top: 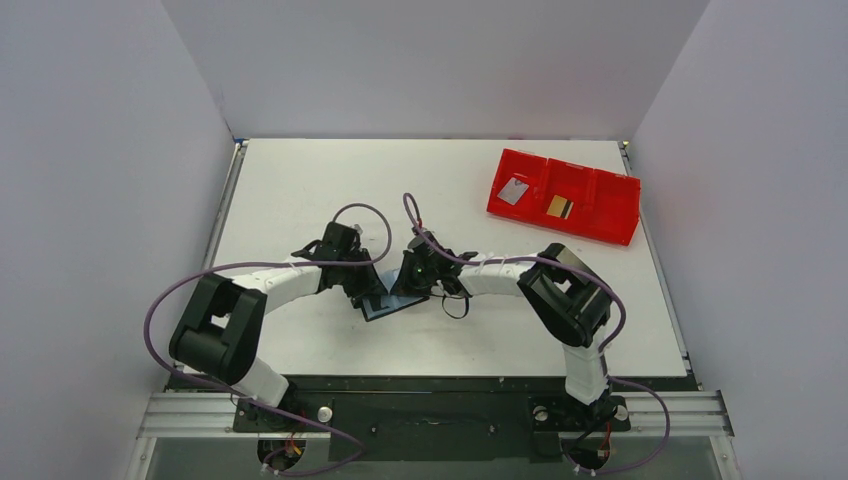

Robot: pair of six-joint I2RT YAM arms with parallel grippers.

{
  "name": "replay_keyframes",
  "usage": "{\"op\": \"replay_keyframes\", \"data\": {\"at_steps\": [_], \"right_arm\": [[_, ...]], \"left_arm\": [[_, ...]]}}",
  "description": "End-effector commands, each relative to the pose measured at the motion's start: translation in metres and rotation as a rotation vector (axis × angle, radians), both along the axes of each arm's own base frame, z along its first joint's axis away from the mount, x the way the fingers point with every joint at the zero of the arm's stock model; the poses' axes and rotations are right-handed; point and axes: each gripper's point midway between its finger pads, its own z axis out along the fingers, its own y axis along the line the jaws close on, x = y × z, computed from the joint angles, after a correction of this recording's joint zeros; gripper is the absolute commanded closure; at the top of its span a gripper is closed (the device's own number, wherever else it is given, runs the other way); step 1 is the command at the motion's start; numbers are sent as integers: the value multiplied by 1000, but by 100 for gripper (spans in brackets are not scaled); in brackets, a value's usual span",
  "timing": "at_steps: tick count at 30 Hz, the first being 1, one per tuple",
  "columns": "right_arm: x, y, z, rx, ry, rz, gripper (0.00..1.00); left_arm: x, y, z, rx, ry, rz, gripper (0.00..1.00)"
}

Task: Take the credit cards out of the card holder
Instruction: Remove the credit card from the card holder.

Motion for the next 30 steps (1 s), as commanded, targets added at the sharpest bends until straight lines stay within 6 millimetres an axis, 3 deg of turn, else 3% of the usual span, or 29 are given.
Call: {"op": "replay_keyframes", "data": {"at_steps": [1,4,6,8,10,14,18,26,30], "right_arm": [[-16,-14,-7,-53,24,3,100],[-15,-15,2,-43,7,-2,100],[-14,-16,9,-34,-5,-10,96],[-13,-17,18,-21,-17,-15,88],[-13,-18,28,-11,-30,-23,74],[-10,-25,50,-9,-71,-51,61],[-6,-40,66,-39,-113,-91,58],[-2,-61,74,-80,-154,-143,58],[-1,-69,74,-95,-163,-164,58]], "left_arm": [[5,2,-7,41,-5,6,87],[7,1,-4,40,-11,7,98],[7,1,0,39,-20,5,100],[8,1,3,41,-28,-1,100],[8,2,8,46,-39,-10,100],[5,-2,16,37,-52,-55,100],[5,-13,25,7,-75,-94,100],[12,-41,41,-69,-122,-142,100],[15,-53,43,-82,-127,-163,89]]}}
